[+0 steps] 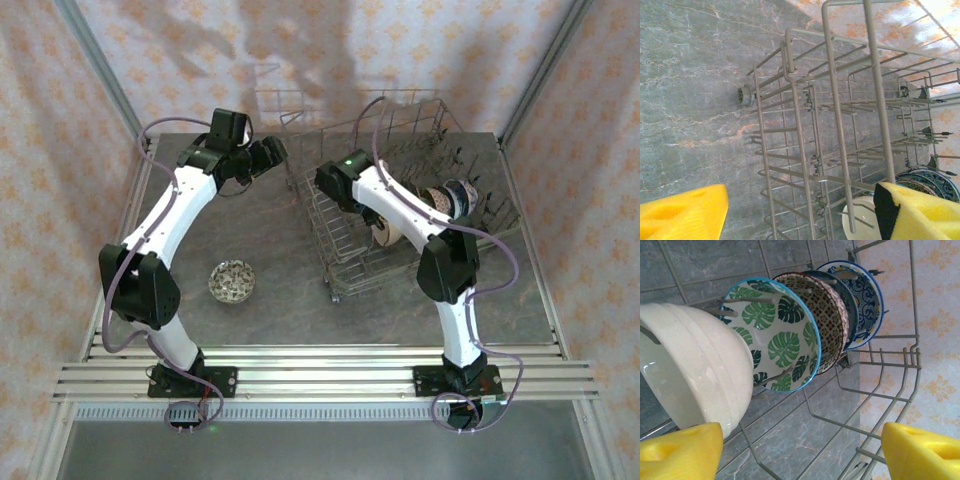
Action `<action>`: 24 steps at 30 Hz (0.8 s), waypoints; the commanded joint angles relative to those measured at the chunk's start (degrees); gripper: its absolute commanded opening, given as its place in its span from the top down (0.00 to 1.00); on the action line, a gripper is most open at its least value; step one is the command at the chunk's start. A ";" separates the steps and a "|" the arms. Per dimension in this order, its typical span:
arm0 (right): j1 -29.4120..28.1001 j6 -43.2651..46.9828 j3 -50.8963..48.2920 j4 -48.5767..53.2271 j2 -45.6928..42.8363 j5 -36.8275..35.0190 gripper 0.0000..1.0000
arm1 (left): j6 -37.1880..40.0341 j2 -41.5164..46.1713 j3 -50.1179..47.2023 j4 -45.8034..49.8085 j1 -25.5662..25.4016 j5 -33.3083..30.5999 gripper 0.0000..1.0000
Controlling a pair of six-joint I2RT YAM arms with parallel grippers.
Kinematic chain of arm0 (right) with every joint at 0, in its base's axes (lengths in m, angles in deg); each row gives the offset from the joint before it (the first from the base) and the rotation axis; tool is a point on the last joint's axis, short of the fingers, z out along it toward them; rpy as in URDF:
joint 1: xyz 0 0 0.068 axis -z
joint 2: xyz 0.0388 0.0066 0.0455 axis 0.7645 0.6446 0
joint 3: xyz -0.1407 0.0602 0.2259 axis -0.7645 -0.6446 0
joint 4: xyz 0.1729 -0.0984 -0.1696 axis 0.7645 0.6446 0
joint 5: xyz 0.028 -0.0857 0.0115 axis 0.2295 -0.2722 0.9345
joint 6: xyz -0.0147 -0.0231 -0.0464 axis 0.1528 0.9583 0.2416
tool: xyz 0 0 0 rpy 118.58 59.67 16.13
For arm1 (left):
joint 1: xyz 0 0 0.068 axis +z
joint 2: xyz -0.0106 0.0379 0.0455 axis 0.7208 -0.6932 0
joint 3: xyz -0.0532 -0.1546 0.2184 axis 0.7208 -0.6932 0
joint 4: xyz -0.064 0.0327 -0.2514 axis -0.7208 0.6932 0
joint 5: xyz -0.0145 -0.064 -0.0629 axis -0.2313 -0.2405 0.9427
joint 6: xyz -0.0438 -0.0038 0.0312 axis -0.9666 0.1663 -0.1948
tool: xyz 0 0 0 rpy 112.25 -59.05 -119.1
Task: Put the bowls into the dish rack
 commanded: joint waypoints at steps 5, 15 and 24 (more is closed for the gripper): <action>0.29 1.15 2.19 -5.14 -3.93 4.04 0.16 | 2.49 2.93 -2.89 4.96 0.83 -0.92 0.22; 2.00 -1.45 -2.20 -11.06 -10.06 2.57 0.11 | 1.14 12.12 -12.01 10.48 0.85 -10.57 0.22; 3.36 0.61 -8.61 -13.26 -18.38 8.63 0.12 | -5.51 27.61 -27.00 20.25 0.80 -25.08 0.22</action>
